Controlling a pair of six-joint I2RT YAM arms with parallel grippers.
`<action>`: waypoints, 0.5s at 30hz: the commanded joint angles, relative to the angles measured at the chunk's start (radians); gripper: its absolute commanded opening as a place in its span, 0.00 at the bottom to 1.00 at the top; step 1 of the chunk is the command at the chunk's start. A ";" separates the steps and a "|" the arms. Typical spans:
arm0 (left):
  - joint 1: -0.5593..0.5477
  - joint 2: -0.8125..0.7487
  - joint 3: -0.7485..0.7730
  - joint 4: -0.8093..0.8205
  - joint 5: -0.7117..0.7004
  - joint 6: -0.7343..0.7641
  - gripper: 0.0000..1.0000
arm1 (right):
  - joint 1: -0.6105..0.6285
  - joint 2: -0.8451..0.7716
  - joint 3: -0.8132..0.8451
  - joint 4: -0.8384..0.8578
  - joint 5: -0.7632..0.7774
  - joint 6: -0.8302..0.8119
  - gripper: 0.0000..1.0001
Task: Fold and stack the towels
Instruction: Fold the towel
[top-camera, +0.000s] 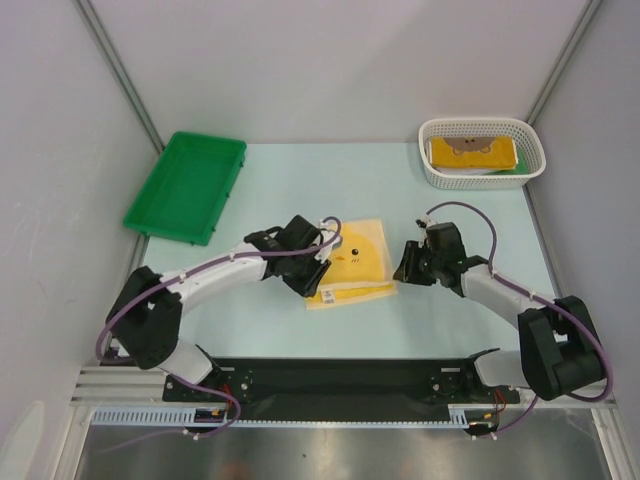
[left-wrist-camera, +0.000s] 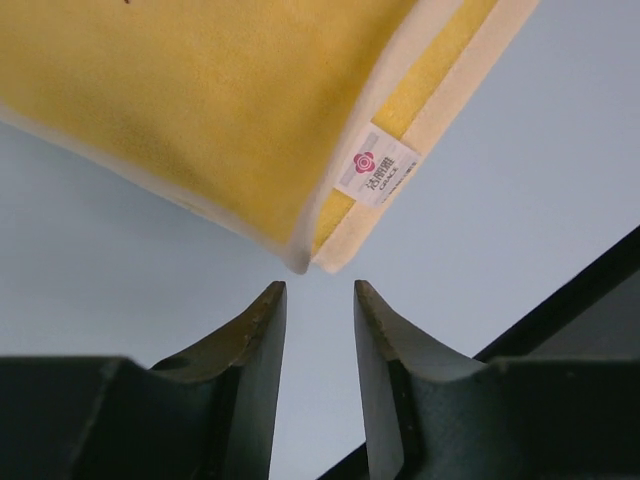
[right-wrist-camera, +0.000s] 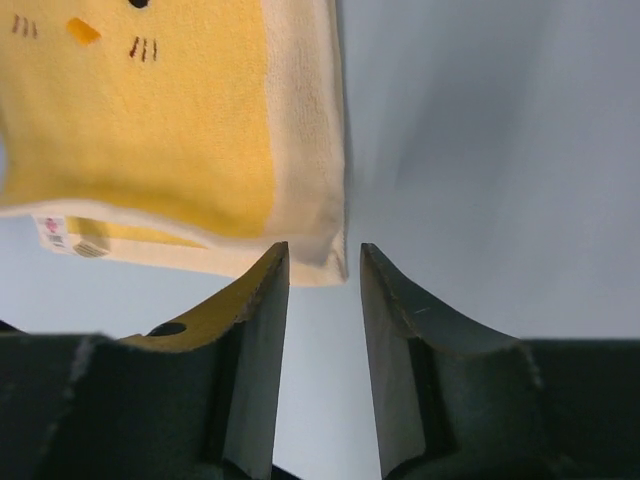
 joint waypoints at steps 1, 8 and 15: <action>-0.006 -0.127 -0.020 0.058 -0.034 -0.177 0.41 | 0.011 -0.038 0.048 -0.056 0.017 0.091 0.40; 0.043 -0.239 -0.149 0.191 -0.053 -0.535 0.52 | 0.008 -0.035 0.081 -0.104 0.060 0.308 0.48; 0.089 -0.281 -0.324 0.409 -0.010 -0.727 0.53 | 0.014 0.017 0.080 -0.082 0.060 0.363 0.47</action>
